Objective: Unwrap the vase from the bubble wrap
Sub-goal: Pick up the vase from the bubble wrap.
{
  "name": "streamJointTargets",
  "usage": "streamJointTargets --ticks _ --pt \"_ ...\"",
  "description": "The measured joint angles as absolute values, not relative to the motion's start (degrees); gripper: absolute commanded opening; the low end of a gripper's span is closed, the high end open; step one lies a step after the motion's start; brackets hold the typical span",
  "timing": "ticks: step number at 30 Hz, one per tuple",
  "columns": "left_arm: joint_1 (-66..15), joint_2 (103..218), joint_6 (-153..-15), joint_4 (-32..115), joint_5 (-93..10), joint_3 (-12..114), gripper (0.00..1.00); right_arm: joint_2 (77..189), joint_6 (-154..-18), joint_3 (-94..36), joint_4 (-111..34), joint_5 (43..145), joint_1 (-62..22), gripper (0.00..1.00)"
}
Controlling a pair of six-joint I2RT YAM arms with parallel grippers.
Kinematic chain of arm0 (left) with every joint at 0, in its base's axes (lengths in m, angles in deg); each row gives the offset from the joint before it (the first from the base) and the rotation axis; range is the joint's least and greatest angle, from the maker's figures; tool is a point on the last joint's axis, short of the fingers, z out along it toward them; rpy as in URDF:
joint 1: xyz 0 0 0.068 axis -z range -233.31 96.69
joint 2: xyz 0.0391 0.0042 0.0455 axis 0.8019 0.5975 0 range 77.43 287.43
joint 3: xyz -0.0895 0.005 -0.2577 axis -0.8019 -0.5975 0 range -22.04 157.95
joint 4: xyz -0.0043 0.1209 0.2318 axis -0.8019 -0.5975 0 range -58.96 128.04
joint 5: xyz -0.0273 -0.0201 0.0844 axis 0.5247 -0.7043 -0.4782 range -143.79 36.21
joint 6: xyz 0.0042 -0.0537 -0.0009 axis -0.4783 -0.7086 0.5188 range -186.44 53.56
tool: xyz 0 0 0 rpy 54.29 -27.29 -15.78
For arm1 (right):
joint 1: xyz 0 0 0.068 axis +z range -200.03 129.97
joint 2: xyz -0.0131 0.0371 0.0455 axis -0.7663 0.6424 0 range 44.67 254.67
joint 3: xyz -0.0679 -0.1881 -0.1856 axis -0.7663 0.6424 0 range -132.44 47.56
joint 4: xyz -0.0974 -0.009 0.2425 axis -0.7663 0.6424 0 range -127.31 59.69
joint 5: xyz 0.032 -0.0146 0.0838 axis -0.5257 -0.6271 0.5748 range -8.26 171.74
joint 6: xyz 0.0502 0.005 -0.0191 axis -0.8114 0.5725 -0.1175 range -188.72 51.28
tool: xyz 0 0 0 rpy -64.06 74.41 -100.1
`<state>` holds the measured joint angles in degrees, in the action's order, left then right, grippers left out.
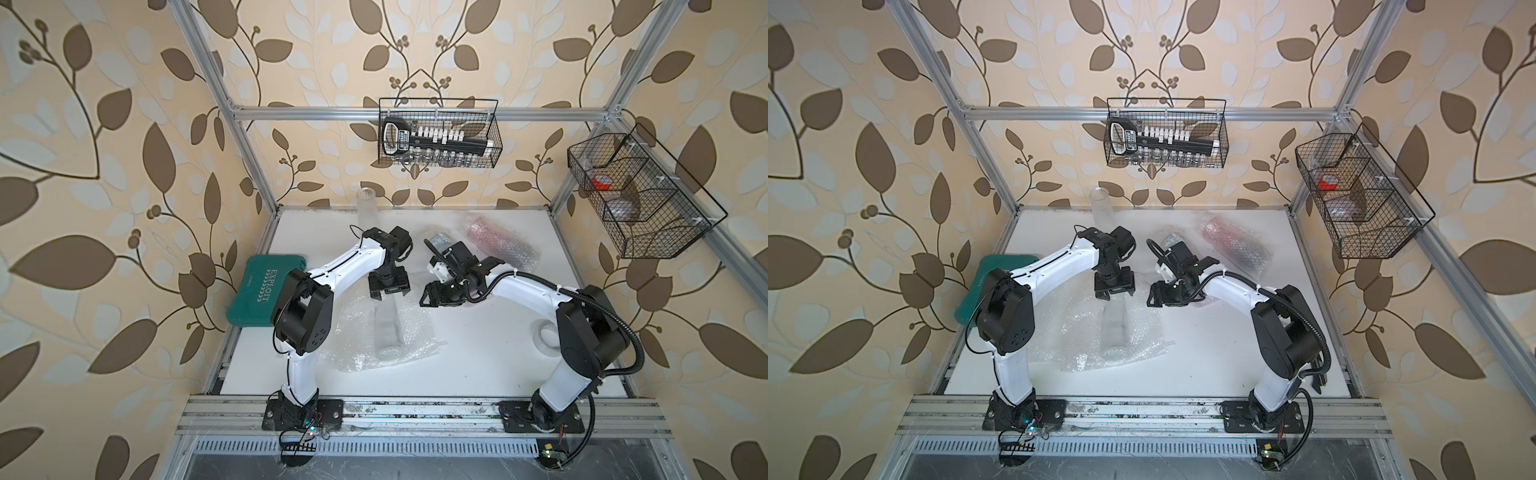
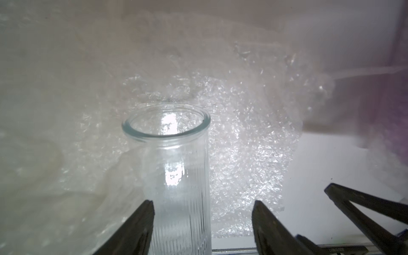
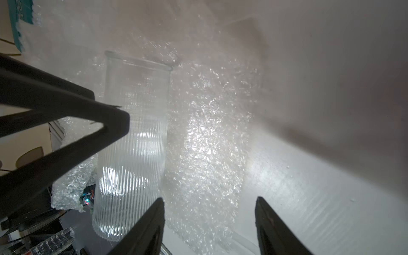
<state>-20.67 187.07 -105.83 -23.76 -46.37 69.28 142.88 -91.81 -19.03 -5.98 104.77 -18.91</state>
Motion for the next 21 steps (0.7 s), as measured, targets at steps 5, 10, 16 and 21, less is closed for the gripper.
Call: streamJointTargets --ticks 5,10,16,21 --pt "-21.21 187.29 -105.94 -23.52 -46.77 69.02 0.75 142.64 -91.66 -19.03 -5.98 104.59 -19.31 0.65" --pt "-23.12 186.94 -106.03 -21.79 -46.22 65.26 0.81 142.55 -91.64 -19.03 -6.0 104.61 -19.52 0.64" --pt "-24.17 187.1 -106.14 -20.88 -46.44 64.74 0.81 142.55 -91.66 -19.03 -6.05 104.64 -19.52 0.65" --pt "-24.1 189.98 -106.21 -20.46 -46.64 66.38 0.81 142.42 -91.66 -18.83 -6.05 104.64 -19.52 0.65"
